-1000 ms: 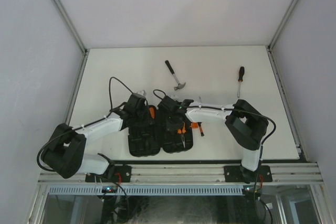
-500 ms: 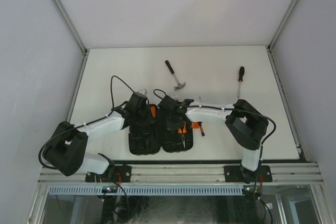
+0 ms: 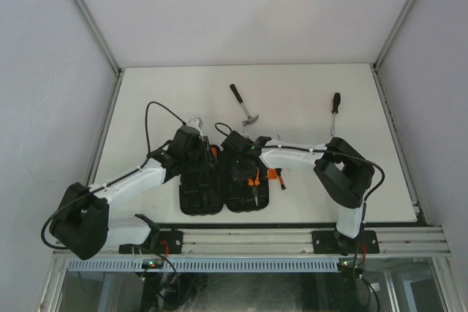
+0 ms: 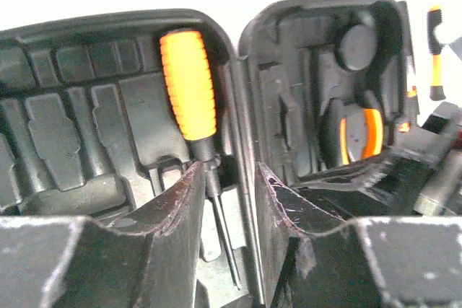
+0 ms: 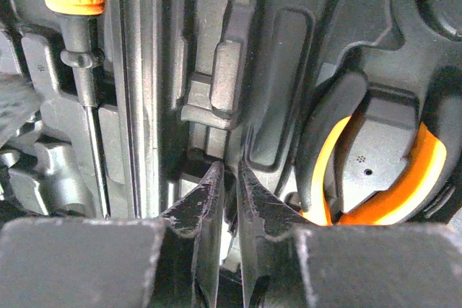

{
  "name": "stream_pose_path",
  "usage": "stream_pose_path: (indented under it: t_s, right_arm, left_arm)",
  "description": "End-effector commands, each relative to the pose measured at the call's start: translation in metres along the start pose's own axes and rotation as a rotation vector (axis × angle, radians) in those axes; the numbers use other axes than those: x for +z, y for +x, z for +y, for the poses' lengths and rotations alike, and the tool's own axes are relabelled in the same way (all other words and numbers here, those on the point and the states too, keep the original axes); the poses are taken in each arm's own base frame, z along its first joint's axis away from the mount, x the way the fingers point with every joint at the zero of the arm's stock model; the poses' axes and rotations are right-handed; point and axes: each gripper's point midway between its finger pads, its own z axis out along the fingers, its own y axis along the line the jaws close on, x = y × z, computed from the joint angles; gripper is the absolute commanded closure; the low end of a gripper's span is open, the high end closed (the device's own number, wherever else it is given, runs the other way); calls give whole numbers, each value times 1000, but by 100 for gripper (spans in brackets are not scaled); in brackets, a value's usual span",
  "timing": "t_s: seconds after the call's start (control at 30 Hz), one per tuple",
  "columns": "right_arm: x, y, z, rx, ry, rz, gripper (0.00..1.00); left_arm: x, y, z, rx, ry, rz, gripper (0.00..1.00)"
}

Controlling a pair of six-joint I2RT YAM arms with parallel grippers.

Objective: Sort the tools into containers
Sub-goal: Place the screwdriver in the storage box.

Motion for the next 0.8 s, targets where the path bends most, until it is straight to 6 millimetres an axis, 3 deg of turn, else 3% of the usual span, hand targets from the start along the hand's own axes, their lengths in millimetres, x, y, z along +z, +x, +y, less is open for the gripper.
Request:
stream_pose_path:
  t_s: [0.0,0.1,0.23,0.4,0.67,0.77]
  right_arm:
    - [-9,-14,12,5,-70,-32,87]
    - [-12,-19,14,2,-79,-40,86]
    - [-27,-38,26,1,-115,-94,86]
    - [-47,-55,27,4,-126,-171,85]
    - [-74,-67,11,32,-82,-286,85]
    - [-77,-59,-5,67,-69,-314,86]
  left_arm:
    - [-23,-26,-18,37,76,-106,61]
    - [-30,-29,-20,42,89,-122,60]
    - [-32,-24,-15,43,73,-112,62]
    - [-31,-14,-6,36,55,-95,63]
    - [-25,-3,-4,57,46,-61,68]
    - [-22,2,-6,78,34,-43,70]
